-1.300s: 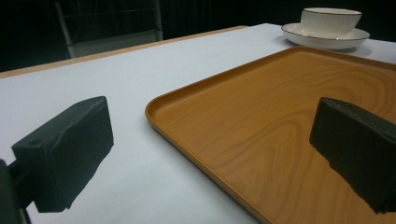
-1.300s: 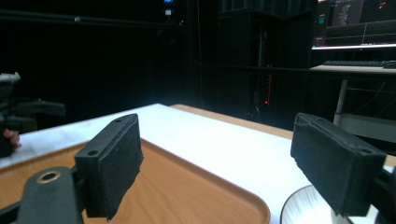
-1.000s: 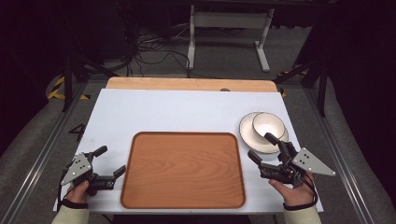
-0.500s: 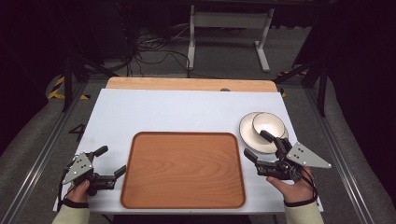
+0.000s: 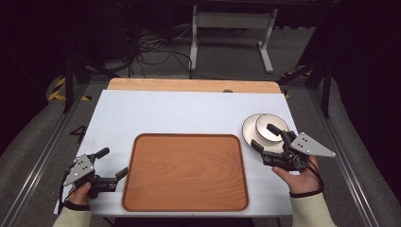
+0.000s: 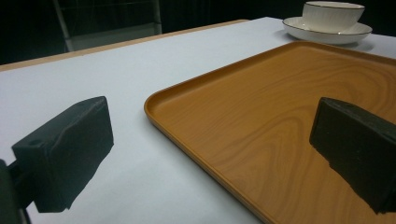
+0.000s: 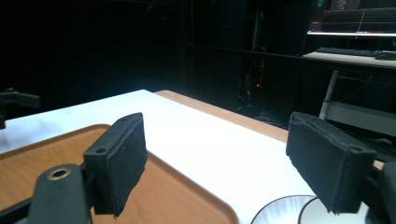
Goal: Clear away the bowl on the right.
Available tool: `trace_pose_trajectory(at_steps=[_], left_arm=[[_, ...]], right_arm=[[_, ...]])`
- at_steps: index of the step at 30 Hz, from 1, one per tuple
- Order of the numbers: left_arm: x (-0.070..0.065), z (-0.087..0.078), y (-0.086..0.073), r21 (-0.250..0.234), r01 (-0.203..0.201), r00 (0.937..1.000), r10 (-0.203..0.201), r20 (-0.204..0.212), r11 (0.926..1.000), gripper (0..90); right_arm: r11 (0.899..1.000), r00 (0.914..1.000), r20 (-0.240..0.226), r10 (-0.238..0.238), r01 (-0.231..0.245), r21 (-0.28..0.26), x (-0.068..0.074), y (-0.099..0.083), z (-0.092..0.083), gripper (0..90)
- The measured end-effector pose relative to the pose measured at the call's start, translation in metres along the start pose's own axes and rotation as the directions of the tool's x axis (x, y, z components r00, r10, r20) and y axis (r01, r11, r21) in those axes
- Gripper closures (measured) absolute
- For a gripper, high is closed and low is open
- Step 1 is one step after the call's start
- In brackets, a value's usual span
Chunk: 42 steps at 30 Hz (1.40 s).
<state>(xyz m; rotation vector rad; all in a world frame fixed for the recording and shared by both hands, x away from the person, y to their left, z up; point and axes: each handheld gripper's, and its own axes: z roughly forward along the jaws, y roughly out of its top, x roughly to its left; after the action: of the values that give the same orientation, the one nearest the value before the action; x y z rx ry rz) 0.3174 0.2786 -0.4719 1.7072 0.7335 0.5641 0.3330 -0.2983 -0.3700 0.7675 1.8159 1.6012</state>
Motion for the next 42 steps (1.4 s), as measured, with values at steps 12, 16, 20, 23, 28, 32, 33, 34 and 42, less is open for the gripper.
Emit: trace_pose_trajectory(at_steps=[12,16,20,23,28,32,33,34,42], left_arm=[[0.000,0.000,0.000,0.005,-0.001,1.0000,0.001,0.002,1.0000,0.3],[0.000,0.000,0.000,0.005,-0.001,1.0000,0.001,0.002,1.0000,0.3],[0.000,0.000,0.000,0.005,-0.001,1.0000,0.001,0.002,1.0000,0.3],[0.000,0.000,0.000,0.006,-0.004,1.0000,0.004,0.001,1.0000,0.3],[-0.001,0.000,0.000,0.003,-0.004,1.0000,0.004,0.003,1.0000,0.3],[0.000,0.000,0.000,0.007,-0.004,1.0000,0.004,0.002,1.0000,0.3],[0.000,0.000,0.000,0.007,-0.006,1.0000,0.006,0.003,1.0000,0.3],[0.000,0.001,0.000,0.009,-0.006,1.0000,0.006,0.002,0.9999,0.3],[0.000,0.002,0.001,0.024,-0.006,1.0000,0.006,0.008,0.9997,0.3]], right_arm=[[1.000,0.9997,0.016,0.017,-0.017,0.003,-0.022,0.009,0.013,23.8],[1.000,0.9994,0.031,0.015,-0.016,0.019,-0.031,0.009,0.016,24.4],[0.999,0.9986,0.048,0.019,-0.020,0.030,-0.040,0.011,0.018,24.4],[0.999,0.9978,0.062,0.020,-0.022,0.027,-0.045,0.011,0.017,24.4],[0.999,0.9956,0.090,0.026,-0.028,0.022,-0.053,0.009,0.014,24.4],[0.999,0.9930,0.110,0.042,-0.044,0.011,-0.060,0.008,0.013,25.2],[0.999,0.9924,0.113,0.049,-0.051,0.016,-0.061,0.007,0.013,25.4],[0.999,0.9922,0.116,0.045,-0.047,0.015,-0.062,0.007,0.013,25.6],[0.999,0.9860,0.162,0.041,-0.045,0.025,-0.072,0.003,0.015,26.2]])
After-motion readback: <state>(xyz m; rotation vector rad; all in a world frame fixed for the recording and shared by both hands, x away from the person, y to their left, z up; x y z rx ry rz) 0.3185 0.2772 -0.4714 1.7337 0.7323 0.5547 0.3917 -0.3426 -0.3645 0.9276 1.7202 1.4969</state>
